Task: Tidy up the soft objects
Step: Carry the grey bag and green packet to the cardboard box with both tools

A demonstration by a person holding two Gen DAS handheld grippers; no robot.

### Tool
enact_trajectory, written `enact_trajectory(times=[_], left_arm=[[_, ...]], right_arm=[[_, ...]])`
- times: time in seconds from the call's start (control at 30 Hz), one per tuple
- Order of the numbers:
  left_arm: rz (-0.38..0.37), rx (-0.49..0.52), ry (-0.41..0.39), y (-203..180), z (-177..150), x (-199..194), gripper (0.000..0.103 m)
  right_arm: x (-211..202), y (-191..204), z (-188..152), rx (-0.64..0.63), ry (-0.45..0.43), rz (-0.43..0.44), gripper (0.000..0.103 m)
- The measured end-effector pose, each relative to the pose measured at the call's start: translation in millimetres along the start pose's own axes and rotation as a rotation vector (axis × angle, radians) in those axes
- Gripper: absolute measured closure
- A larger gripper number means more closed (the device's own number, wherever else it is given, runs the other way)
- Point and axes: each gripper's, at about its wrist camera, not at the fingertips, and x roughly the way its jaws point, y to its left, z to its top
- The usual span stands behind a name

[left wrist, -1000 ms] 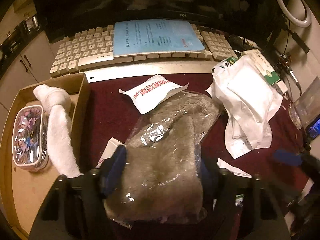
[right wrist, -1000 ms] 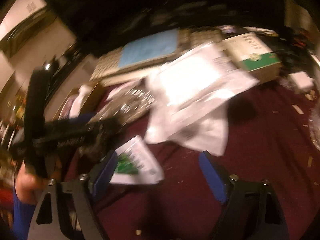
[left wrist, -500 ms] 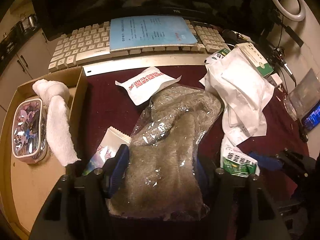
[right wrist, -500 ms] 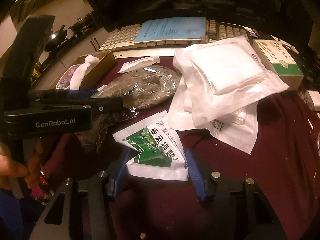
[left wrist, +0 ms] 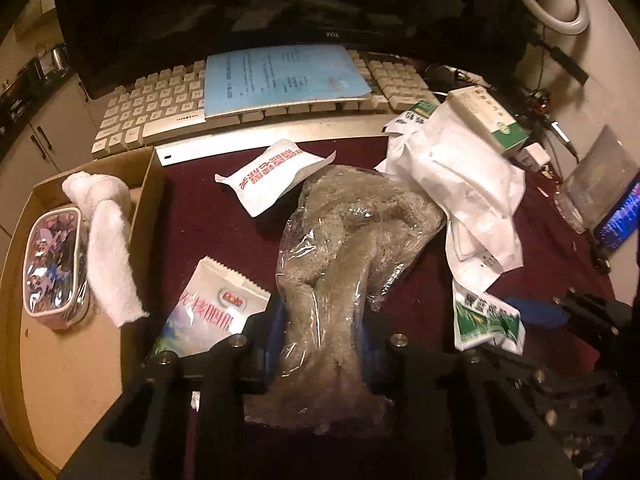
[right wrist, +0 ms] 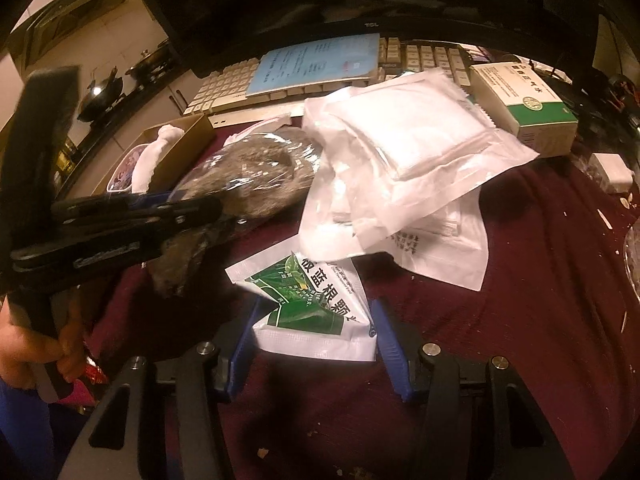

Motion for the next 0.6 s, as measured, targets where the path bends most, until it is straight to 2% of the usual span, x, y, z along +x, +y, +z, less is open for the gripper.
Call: enact_trajectory(times=[0.2,0.33,0.5,0.6], left_arm=[[-0.05,-0.035,0.0,5,-19,-20,0.072],[-0.047,-0.026,-0.006,2,-31,-35,0.072],[-0.049,-0.036,-0.035,6,-39,-56,0.072],[-0.038,-0.047,-0.059,12,-41,-68,0.072]], right_arm=[[-3,-1,-1,0.007,-0.005,0.01,0.043],[-5,-2,1,0.014,-0.018,0.015,0.043],[-11,-16,10,0.068,-0.07,-0.019,0.043],[-11,-23,12,0.1,-0.065,-0.006,0.043]])
